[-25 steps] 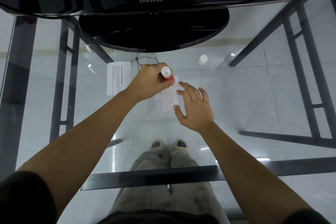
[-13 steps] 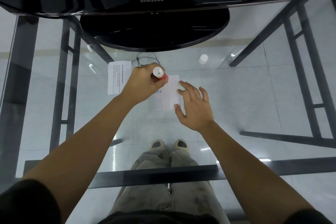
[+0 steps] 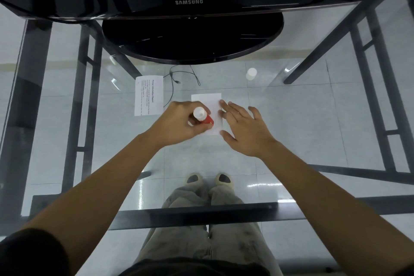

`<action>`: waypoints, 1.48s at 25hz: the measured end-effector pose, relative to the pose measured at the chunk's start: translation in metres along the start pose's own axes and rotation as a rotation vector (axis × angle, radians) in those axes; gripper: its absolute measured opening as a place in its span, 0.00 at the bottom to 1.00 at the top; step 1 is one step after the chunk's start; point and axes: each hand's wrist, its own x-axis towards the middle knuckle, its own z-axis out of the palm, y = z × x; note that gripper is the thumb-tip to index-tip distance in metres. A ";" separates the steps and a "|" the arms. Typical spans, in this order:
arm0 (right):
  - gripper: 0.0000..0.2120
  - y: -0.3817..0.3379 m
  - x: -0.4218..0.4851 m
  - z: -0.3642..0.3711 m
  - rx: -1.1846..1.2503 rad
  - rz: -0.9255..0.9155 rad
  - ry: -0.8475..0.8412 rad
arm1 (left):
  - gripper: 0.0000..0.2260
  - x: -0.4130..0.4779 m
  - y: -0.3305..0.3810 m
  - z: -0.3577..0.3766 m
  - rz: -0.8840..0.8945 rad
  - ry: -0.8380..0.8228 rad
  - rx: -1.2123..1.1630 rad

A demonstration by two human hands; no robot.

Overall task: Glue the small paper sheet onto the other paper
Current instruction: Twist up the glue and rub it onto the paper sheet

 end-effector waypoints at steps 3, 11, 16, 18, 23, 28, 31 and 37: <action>0.26 0.006 0.002 -0.002 0.021 -0.018 -0.001 | 0.11 -0.001 -0.004 -0.002 -0.057 0.060 -0.001; 0.31 0.012 0.009 -0.001 0.131 -0.004 0.071 | 0.09 -0.004 0.000 0.002 0.021 -0.042 -0.023; 0.41 0.015 0.010 0.000 0.248 0.033 0.077 | 0.09 0.005 0.001 0.000 0.005 0.027 -0.029; 0.43 0.014 0.010 0.000 0.287 0.031 0.082 | 0.10 0.002 0.004 0.004 0.038 -0.092 -0.017; 0.46 0.015 0.009 0.000 0.345 0.033 0.080 | 0.09 0.016 0.004 0.000 -0.015 0.033 0.007; 0.48 0.016 0.008 -0.003 0.395 0.021 0.087 | 0.09 0.013 0.008 0.006 0.057 -0.066 -0.009; 0.48 0.016 0.008 -0.003 0.391 0.016 0.090 | 0.09 0.020 0.007 0.001 0.021 0.054 0.000; 0.48 0.016 0.009 0.000 0.395 0.028 0.101 | 0.09 0.017 0.012 0.007 0.035 -0.060 0.017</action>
